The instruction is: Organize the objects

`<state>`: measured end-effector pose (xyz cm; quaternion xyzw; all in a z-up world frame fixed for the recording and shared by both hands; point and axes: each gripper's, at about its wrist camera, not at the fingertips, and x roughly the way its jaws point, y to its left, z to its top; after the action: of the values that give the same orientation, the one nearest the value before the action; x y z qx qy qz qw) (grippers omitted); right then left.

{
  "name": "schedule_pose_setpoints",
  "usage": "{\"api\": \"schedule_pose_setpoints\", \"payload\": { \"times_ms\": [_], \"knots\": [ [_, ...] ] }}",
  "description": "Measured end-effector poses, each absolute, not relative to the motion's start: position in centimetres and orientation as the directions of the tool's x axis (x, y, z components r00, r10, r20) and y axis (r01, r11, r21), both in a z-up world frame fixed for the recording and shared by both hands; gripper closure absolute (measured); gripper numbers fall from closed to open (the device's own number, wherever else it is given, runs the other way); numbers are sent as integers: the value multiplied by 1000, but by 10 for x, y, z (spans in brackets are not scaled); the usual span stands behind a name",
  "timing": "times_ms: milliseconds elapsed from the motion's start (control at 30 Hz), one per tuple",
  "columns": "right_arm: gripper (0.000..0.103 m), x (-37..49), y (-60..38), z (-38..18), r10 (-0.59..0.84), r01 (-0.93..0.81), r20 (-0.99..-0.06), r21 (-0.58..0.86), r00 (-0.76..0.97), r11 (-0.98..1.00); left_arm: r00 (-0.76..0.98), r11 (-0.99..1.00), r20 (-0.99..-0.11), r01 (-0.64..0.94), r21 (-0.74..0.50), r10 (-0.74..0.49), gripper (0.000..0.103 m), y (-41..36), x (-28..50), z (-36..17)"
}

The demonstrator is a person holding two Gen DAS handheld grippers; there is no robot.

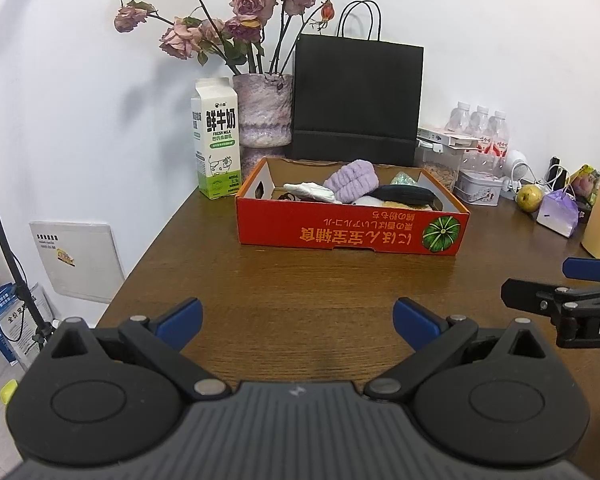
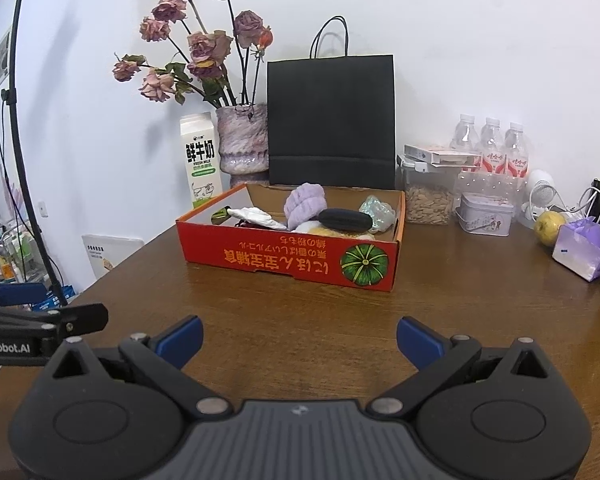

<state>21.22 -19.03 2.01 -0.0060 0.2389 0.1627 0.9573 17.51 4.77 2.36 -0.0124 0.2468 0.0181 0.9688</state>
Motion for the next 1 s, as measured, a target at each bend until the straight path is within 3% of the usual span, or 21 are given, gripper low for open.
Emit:
{"api": "schedule_pose_setpoints", "payload": {
  "times_ms": [1000],
  "knots": [
    [0, 210, -192, 20, 308, -314, -462, 65, 832, 947, 881, 999, -472, -40, -15, 28, 0, 46, 174, 26]
  ]
}}
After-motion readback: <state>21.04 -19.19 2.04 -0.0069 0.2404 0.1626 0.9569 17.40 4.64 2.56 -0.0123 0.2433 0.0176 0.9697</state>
